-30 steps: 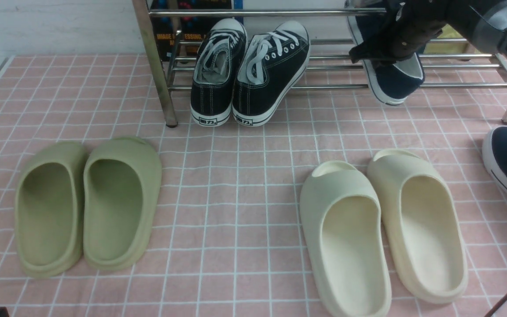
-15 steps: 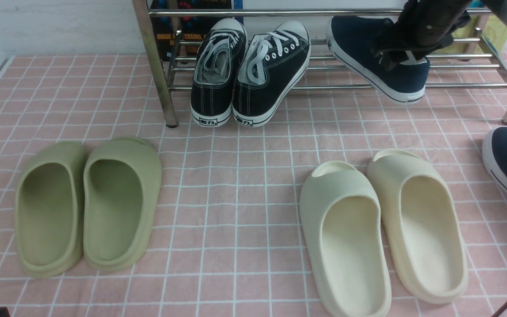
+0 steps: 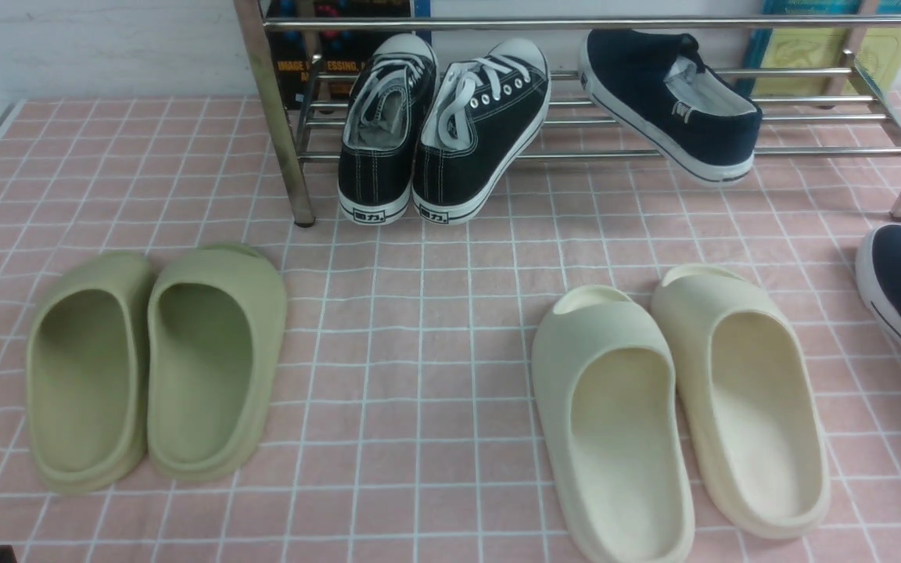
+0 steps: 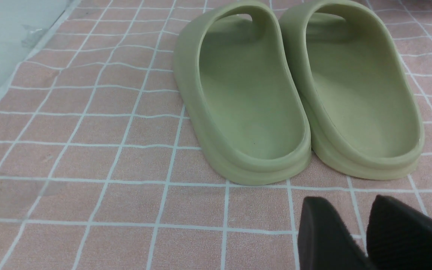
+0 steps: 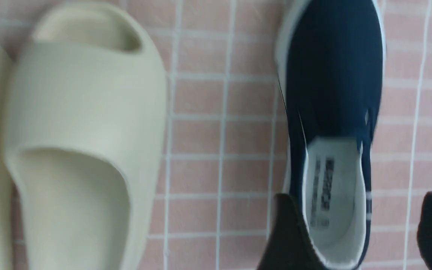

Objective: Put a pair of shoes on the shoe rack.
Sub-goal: Use the right arm to grab the shoe closest to it, then use the right arm to put a shoe into the shoe rack

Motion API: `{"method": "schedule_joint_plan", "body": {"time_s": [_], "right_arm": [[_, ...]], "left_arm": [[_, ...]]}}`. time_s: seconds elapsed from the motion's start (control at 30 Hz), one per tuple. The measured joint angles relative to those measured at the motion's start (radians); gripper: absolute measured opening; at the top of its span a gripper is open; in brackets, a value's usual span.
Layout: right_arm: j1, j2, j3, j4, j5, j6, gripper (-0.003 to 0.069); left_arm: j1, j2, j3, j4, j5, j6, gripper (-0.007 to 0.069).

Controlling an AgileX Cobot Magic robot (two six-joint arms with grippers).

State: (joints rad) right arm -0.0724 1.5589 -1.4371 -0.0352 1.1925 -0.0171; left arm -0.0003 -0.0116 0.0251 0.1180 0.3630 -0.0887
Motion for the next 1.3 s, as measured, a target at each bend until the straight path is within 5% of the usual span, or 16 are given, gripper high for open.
{"method": "schedule_joint_plan", "body": {"time_s": [0.27, 0.53, 0.7, 0.77, 0.83, 1.3], "right_arm": [[-0.045, -0.049, 0.416, 0.013, -0.385, 0.006, 0.0426], [-0.046, 0.071, 0.435, -0.087, -0.527, 0.094, 0.0393], [-0.046, 0.133, 0.435, -0.101, -0.532, 0.105, 0.0239], [-0.046, 0.131, 0.433, -0.101, -0.528, 0.105, 0.0089], [-0.046, 0.110, 0.421, -0.096, -0.513, 0.105, 0.0017], [-0.046, 0.046, 0.072, 0.160, -0.274, -0.088, 0.0013]], "left_arm": [[0.000, 0.000, 0.000, 0.000, 0.001, 0.000, 0.0235], [0.000, 0.000, 0.000, 0.001, 0.001, 0.000, 0.0236], [0.000, 0.000, 0.000, 0.001, 0.001, 0.000, 0.0236], [0.000, 0.000, 0.000, 0.001, 0.001, 0.000, 0.0236], [0.000, 0.000, 0.000, 0.001, 0.001, 0.000, 0.0236], [0.000, 0.000, 0.000, 0.021, 0.001, 0.000, 0.0237]]}}
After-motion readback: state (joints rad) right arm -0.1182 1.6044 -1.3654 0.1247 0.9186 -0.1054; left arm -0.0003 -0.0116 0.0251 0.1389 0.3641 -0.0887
